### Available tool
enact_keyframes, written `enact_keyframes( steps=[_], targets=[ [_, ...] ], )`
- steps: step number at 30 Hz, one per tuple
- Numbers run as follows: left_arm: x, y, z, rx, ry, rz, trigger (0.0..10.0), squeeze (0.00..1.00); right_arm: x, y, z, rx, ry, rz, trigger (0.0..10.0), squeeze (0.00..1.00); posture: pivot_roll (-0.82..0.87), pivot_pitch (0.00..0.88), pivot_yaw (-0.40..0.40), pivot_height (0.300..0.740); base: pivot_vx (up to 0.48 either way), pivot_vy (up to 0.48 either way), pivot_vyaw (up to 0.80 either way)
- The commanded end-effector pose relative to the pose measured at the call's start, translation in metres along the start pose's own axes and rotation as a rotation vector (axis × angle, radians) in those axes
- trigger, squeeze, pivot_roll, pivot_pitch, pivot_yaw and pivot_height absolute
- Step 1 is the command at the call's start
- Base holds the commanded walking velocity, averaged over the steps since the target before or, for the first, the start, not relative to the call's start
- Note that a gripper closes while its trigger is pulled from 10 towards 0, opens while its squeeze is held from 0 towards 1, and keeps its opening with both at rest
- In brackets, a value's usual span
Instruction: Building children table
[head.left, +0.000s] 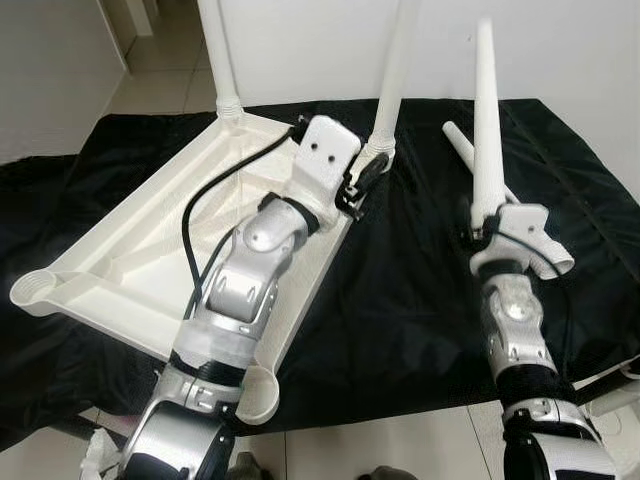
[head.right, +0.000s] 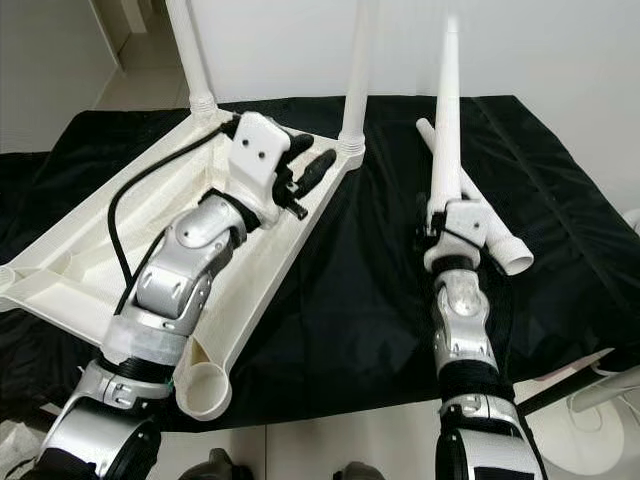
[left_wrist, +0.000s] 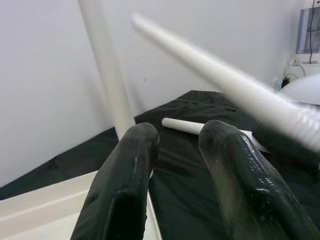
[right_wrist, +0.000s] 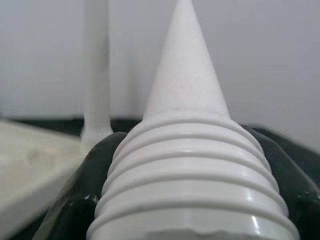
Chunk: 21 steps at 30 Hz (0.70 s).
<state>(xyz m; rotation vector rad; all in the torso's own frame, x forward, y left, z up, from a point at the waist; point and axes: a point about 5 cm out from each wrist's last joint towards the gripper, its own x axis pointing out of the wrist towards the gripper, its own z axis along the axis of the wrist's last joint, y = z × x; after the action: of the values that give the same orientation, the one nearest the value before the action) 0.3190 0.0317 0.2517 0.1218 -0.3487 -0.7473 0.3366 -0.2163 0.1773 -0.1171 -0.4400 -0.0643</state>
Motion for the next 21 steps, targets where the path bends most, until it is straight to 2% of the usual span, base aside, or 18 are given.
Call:
enact_keyframes(
  steps=[1, 2, 3, 5, 7, 10, 15, 21],
  targets=[
    [0.0, 0.005, -0.001, -0.017, 0.011, 0.041, 10.0, 0.0, 0.006, 0.002, 0.014, 0.021, -0.081, 0.015, 10.0, 0.0, -0.12, 0.0, 0.066, 0.74, 0.0, 0.0, 0.0],
    [0.0, 0.007, 0.001, -0.031, -0.001, 0.04, 10.0, 0.0, 0.011, 0.005, 0.026, 0.016, -0.134, 0.029, 10.0, 0.0, -0.12, 0.0, 0.066, 0.74, 0.0, 0.0, 0.0],
    [0.0, 0.007, 0.001, -0.031, -0.001, 0.04, 10.0, 0.0, 0.011, 0.005, 0.026, 0.016, -0.134, 0.029, 10.0, 0.0, -0.12, 0.0, 0.066, 0.74, 0.0, 0.0, 0.0],
    [-0.001, 0.009, 0.006, -0.103, -0.023, 0.019, 10.0, 0.0, 0.022, 0.014, 0.044, -0.059, -0.191, 0.075, 10.0, 0.0, -0.12, 0.0, 0.065, 0.74, 0.0, 0.0, 0.0],
    [-0.002, 0.009, 0.009, -0.141, -0.044, -0.007, 10.0, 0.0, 0.027, 0.02, 0.052, -0.105, -0.222, 0.094, 10.0, 0.0, -0.12, 0.0, 0.064, 0.74, 0.0, 0.0, 0.0],
    [-0.002, 0.009, 0.01, -0.142, -0.05, -0.015, 10.0, 0.0, 0.028, 0.022, 0.053, -0.106, -0.232, 0.097, 10.0, 0.0, -0.12, 0.0, 0.064, 0.74, 0.0, 0.0, 0.0],
    [-0.004, 0.012, 0.016, -0.211, -0.058, -0.05, 10.0, 0.0, 0.032, 0.035, 0.081, -0.114, -0.364, 0.168, 10.0, 0.0, -0.12, 0.0, 0.061, 0.74, 0.0, 0.0, 0.0],
    [-0.006, 0.017, 0.023, -0.271, -0.092, -0.074, 10.0, 0.0, 0.03, 0.04, 0.094, -0.098, -0.433, 0.215, 10.0, 0.0, -0.11, 0.0, 0.058, 0.74, 0.0, 0.0, 0.0]
  ],
)
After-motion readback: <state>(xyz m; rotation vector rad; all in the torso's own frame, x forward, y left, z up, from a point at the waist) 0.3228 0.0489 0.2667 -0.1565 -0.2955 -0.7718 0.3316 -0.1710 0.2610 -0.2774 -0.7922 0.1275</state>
